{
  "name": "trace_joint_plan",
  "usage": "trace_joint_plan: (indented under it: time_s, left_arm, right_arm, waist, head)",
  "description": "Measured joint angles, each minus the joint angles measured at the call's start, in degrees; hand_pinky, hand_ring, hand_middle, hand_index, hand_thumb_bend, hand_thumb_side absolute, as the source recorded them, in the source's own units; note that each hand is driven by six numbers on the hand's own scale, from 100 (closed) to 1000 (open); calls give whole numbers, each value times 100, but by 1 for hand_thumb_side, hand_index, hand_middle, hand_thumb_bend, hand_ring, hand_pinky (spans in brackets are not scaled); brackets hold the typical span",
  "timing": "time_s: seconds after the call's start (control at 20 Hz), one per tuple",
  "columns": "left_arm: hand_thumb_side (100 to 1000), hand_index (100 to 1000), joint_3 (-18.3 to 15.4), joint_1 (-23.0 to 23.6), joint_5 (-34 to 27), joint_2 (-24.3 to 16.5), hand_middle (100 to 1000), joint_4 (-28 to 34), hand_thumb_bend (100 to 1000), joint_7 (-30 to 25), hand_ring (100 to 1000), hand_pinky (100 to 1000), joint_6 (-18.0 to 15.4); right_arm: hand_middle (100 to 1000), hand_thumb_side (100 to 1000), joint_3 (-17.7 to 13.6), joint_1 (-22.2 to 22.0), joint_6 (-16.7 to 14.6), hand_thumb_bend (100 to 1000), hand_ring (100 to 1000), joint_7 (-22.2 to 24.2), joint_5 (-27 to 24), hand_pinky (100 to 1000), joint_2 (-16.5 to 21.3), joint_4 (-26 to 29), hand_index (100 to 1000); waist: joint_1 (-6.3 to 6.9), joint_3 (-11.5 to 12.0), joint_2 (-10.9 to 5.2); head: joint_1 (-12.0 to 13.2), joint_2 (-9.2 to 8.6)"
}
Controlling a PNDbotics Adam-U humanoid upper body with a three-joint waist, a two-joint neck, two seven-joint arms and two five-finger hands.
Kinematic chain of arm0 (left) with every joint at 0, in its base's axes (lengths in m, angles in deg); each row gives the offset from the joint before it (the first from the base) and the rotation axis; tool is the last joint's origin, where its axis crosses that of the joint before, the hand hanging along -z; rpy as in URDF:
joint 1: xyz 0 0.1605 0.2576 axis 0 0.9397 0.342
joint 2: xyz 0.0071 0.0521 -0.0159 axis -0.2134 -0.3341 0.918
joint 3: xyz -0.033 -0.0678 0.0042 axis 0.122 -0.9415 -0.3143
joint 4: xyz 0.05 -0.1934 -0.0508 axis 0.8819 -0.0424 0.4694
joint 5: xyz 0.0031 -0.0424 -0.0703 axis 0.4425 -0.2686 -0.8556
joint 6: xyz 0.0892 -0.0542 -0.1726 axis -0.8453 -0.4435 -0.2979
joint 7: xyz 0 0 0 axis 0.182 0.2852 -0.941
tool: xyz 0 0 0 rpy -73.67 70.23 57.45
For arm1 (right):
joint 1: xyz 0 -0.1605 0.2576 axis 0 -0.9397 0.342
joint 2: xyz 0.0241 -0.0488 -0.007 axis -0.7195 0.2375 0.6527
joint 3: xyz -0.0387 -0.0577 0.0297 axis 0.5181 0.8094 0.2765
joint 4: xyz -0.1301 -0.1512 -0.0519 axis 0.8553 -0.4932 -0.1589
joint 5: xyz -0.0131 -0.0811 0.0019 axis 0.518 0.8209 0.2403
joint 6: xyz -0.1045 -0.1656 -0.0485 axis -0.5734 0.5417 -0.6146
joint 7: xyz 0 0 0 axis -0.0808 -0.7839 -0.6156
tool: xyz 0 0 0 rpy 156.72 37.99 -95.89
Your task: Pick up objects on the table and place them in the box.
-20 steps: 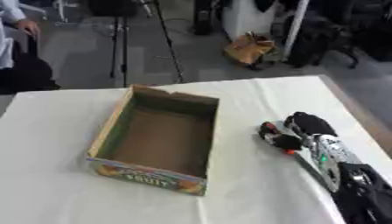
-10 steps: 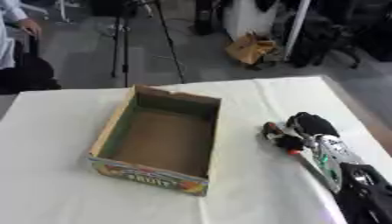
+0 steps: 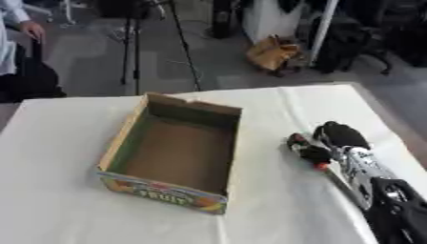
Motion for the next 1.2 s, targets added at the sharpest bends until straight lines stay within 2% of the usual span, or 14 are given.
trace_joint_plan:
  time_s: [0.35,0.4,0.45,0.5,0.6,0.85,0.9,1.2]
  left_arm:
    - [1000,746,0,0,0,0,963,0,100,0,941,688,0]
    - [1000,746,0,0,0,0,963,0,100,0,941,688,0]
    - [1000,746,0,0,0,0,963,0,100,0,941,688,0]
    - [1000,746,0,0,0,0,963,0,100,0,941,688,0]
    - [1000,746,0,0,0,0,962,0,100,0,941,688,0]
    - [1000,746,0,0,-18,0,963,0,100,-1,941,688,-1]
    - [1000,746,0,0,-19,0,963,0,100,-1,940,687,-1]
    - [1000,746,0,0,-26,0,963,0,100,-2,937,687,-1]
  right_arm:
    - [706,921,0,0,-3,454,841,-23,-1,838,0,0,643]
    - [709,876,0,0,-4,517,843,-23,-1,841,0,0,656]
    - [709,876,0,0,-4,517,843,-23,-1,841,0,0,656]
    - [710,820,0,0,-4,578,843,-20,-1,842,0,-1,680]
    - [713,792,-1,3,-16,588,843,1,0,839,0,-2,694]
    - [717,742,-2,14,-70,559,841,110,3,834,0,-2,707]
    - [712,722,-2,16,-79,527,832,135,3,821,0,-2,706]
    - [681,700,-2,51,-101,476,805,237,-5,782,0,-2,693]
  waist:
    - [2,-1,0]
    - [3,1,0]
    - [4,3,0]
    - [5,3,0]
    - [7,3,0]
    - [8,5,-29]
    - [8,5,-30]
    - [8,5,-33]
  head:
    - [0,0]
    - [0,0]
    - [0,0]
    - [0,0]
    - [0,0]
    - [-1,0]
    - [-1,0]
    - [-2,-2]
